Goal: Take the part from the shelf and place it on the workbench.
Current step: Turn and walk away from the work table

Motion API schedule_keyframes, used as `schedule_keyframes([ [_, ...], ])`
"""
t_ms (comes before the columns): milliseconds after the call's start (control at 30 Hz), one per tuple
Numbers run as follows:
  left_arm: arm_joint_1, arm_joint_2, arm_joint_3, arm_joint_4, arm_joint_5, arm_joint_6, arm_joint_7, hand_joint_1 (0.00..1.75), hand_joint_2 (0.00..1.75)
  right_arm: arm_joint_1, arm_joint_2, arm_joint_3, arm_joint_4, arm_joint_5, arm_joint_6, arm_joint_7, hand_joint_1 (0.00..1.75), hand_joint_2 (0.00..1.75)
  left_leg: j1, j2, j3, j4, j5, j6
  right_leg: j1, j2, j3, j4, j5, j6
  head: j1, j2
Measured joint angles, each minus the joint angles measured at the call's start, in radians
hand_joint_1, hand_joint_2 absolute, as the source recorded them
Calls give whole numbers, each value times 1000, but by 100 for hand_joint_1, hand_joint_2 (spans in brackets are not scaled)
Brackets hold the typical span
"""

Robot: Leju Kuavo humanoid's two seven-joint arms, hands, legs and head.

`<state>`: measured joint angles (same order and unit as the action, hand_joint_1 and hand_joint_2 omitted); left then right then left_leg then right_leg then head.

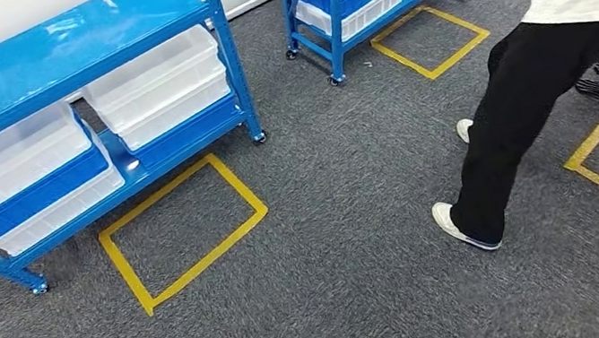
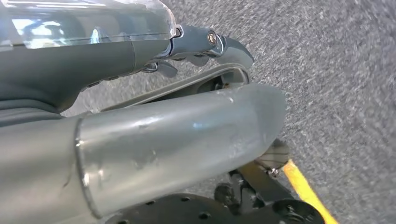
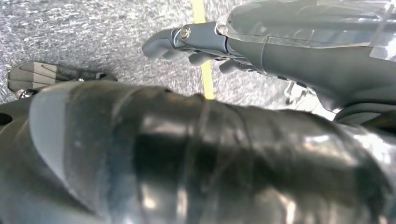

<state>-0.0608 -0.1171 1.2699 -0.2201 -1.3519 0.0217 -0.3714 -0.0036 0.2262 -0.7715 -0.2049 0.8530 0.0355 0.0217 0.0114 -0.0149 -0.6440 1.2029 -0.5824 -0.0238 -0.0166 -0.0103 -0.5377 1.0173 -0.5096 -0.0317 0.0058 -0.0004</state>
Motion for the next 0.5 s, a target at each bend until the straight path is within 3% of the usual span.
schedule_keyframes([
  [33,-1,0,0,0,0,0,0,0,0,1,0,0,0,0,0,0,0,0,1,5,-31,60,-21,-3,2,-16,0,0,-2,-1,0,0],
  [67,0,0,0,0,0,0,0,0,0,1,0,-1,0,0,0,0,0,0,2,7,-46,89,-24,-4,3,-32,2,1,-5,-1,0,0],
  [100,2,0,0,0,0,0,0,0,0,1,0,-1,0,0,0,0,0,0,2,9,-40,77,-5,-4,4,-45,5,1,-8,0,0,0],
  [133,4,0,0,0,0,0,0,0,0,1,0,-1,0,0,0,0,0,0,1,16,-13,24,30,-2,4,-58,10,1,-11,2,0,0],
  [200,5,1,0,0,0,0,0,0,0,1,1,-1,0,0,0,0,0,0,-5,59,60,-118,92,11,7,-81,21,2,-20,9,0,0],
  [267,2,1,0,0,-1,0,-1,0,0,0,1,-2,0,1,0,0,0,0,-14,91,92,-187,109,26,10,-101,29,1,-26,19,0,0],
  [333,3,1,0,0,-2,-1,-1,0,0,-3,2,-3,0,2,0,0,0,0,-17,75,92,-193,109,37,11,-118,38,-3,-29,29,0,0],
  [367,5,1,0,0,-3,-1,-1,0,0,-5,2,-3,0,2,0,0,0,0,-14,63,95,-199,113,43,10,-110,42,-2,-33,35,0,0],
  [433,5,0,0,0,-3,-1,-1,0,0,-7,2,-4,0,3,0,0,0,0,-6,42,103,-211,121,56,8,-55,27,43,-68,44,1,0],
  [500,3,-1,0,0,-3,-1,0,0,0,-4,1,-5,0,4,0,0,0,0,-4,21,102,-214,125,63,4,-1,-37,165,-131,47,1,0],
])
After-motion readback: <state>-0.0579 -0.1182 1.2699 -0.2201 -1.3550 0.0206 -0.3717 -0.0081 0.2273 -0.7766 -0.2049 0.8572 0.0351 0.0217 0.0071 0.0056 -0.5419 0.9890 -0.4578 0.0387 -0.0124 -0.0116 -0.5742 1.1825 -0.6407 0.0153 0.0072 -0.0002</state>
